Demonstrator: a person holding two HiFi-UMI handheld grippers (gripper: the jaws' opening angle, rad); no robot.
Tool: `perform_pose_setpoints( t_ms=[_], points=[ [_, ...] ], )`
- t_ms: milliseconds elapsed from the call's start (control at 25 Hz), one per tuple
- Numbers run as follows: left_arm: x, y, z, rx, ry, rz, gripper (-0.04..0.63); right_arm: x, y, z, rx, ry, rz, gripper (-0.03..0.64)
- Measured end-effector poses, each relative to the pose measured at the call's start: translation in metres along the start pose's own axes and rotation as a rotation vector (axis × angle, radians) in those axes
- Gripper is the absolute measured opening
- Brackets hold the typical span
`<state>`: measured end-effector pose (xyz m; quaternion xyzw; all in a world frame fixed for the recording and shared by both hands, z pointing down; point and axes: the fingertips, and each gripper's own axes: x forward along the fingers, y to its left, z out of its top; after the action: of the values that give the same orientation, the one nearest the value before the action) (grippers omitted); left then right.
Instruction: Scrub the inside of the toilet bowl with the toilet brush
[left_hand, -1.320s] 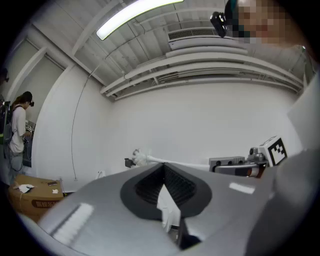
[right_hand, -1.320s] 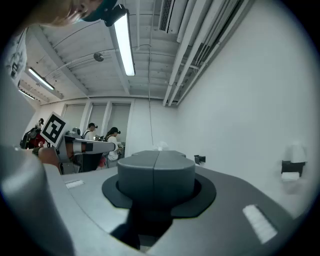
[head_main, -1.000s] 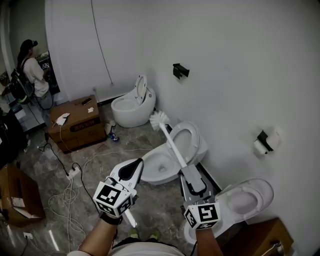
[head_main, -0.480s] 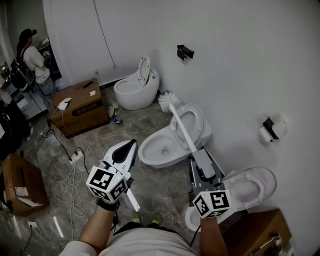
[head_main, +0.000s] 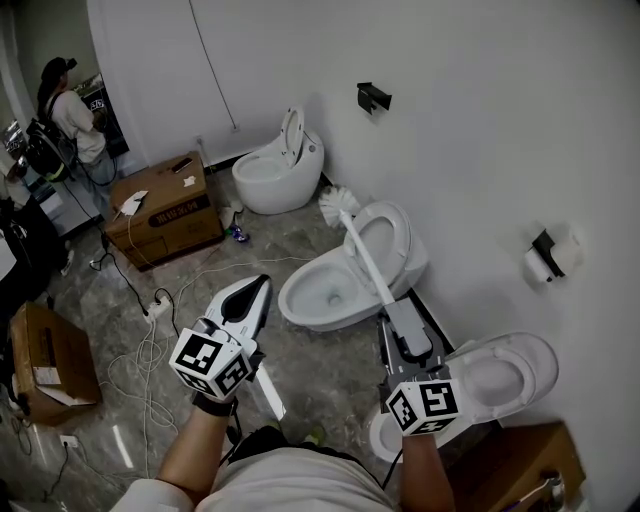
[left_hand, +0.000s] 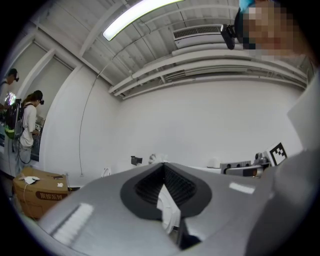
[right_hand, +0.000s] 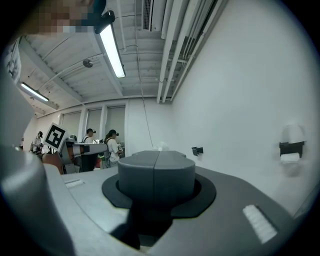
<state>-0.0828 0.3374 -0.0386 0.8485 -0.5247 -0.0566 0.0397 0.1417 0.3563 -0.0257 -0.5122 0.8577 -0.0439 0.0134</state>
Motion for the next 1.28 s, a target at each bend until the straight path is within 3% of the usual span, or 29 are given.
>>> perform_pose_setpoints(
  t_ms=[600, 1040, 1280],
  points=[
    [0.043, 0.016, -0.021, -0.003, 0.006, 0.017, 0.006, 0.026, -0.033, -0.037, 0.022, 0.076, -0.010, 0.161],
    [0.131, 0.079, -0.055, -0.012, 0.040, -0.055, 0.006, 0.117, -0.053, -0.070, 0.022, 0.146, -0.062, 0.161],
    [0.184, 0.142, -0.087, -0.055, 0.076, -0.089, 0.006, 0.190, -0.054, -0.108, 0.040, 0.234, -0.081, 0.161]
  ],
)
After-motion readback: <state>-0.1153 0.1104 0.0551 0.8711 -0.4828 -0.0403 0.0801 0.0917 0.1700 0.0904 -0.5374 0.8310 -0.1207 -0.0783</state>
